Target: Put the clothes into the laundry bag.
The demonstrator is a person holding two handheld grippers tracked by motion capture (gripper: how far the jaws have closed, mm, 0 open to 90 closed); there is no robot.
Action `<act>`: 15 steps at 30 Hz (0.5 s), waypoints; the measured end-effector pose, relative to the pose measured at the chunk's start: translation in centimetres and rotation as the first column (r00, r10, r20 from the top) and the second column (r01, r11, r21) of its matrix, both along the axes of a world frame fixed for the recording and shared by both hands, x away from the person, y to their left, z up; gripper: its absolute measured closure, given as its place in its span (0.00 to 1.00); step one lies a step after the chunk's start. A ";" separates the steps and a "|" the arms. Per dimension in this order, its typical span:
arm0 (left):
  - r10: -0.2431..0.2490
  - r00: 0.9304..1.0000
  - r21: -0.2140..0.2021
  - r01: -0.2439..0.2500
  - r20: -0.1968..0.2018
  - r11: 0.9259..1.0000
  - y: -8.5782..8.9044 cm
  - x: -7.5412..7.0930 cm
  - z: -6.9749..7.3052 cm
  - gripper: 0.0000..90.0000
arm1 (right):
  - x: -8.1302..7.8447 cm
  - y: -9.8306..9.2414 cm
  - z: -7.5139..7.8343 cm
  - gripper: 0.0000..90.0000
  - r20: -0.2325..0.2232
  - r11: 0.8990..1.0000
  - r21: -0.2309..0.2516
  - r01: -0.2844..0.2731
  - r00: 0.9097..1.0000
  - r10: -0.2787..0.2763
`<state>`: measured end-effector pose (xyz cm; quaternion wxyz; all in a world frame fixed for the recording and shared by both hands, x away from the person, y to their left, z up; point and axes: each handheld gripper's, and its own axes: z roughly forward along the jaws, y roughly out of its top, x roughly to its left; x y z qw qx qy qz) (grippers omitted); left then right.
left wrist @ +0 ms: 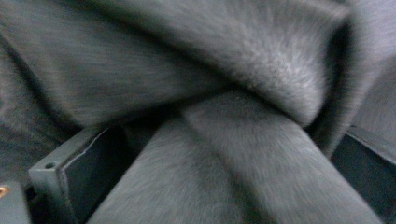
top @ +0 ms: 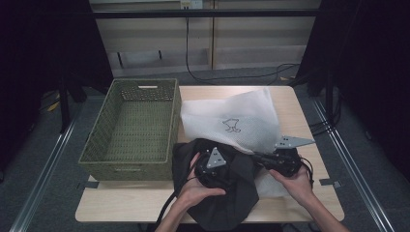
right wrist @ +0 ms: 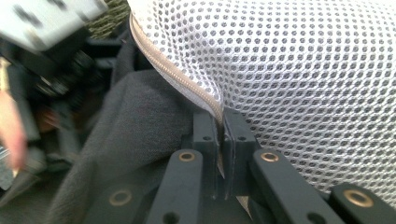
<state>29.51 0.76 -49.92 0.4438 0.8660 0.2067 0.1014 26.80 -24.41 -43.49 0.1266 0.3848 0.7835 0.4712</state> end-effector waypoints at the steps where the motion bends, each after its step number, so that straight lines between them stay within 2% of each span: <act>1: 0.004 1.000 0.007 -0.004 -0.001 1.000 -0.1 0.0 -0.1 0.01 | 0.0 0.0 0.0 0.95 -0.001 1.000 0.002 -0.004 1.000 0.004; 2: 0.006 1.000 0.011 -0.006 0.007 1.000 -0.1 0.1 -0.1 0.03 | 0.0 0.0 0.0 0.95 -0.002 1.000 0.005 -0.006 1.000 0.006; 3: 0.021 1.000 -0.003 -0.021 0.013 1.000 -0.1 0.0 -0.2 0.19 | 0.0 0.1 0.0 0.95 -0.004 1.000 0.008 -0.006 1.000 0.006; 4: 0.042 0.999 0.011 -0.042 0.018 0.999 0.1 0.2 -0.2 0.28 | 0.0 0.1 0.0 0.95 -0.005 1.000 0.010 -0.007 1.000 0.007; 6: 0.057 0.998 0.007 -0.057 0.018 0.998 0.2 0.3 -0.3 0.44 | 0.0 0.1 0.0 0.95 -0.005 1.000 0.014 -0.008 1.000 0.009; 7: 0.054 0.998 0.006 -0.054 0.012 0.999 0.3 0.4 -0.4 0.44 | 0.0 0.1 0.1 0.95 -0.006 1.000 0.017 -0.009 1.000 0.009; 9: 0.070 0.998 -0.012 -0.070 -0.005 0.997 0.4 0.7 -0.6 0.59 | -0.1 0.3 0.1 0.95 -0.002 1.000 0.014 -0.007 1.000 0.007; 11: 0.091 0.996 -0.011 -0.091 -0.013 0.996 0.5 0.8 -0.5 0.73 | 0.0 0.4 0.2 0.95 0.000 1.000 0.014 -0.011 1.000 0.011; 12: 0.094 0.995 -0.034 -0.094 -0.014 0.995 0.5 0.8 -0.5 0.78 | 0.0 0.4 0.2 0.95 0.000 1.000 0.015 -0.012 1.000 0.012; 13: 0.101 0.995 -0.037 -0.101 -0.014 0.994 0.7 0.9 -0.5 0.83 | 0.0 0.5 0.2 0.95 -0.002 1.000 0.016 -0.012 1.000 0.012; 15: 0.124 0.992 -0.069 -0.125 -0.022 0.990 0.8 1.1 -0.4 0.86 | 0.1 0.6 0.3 0.95 -0.004 1.000 0.026 -0.014 1.000 0.014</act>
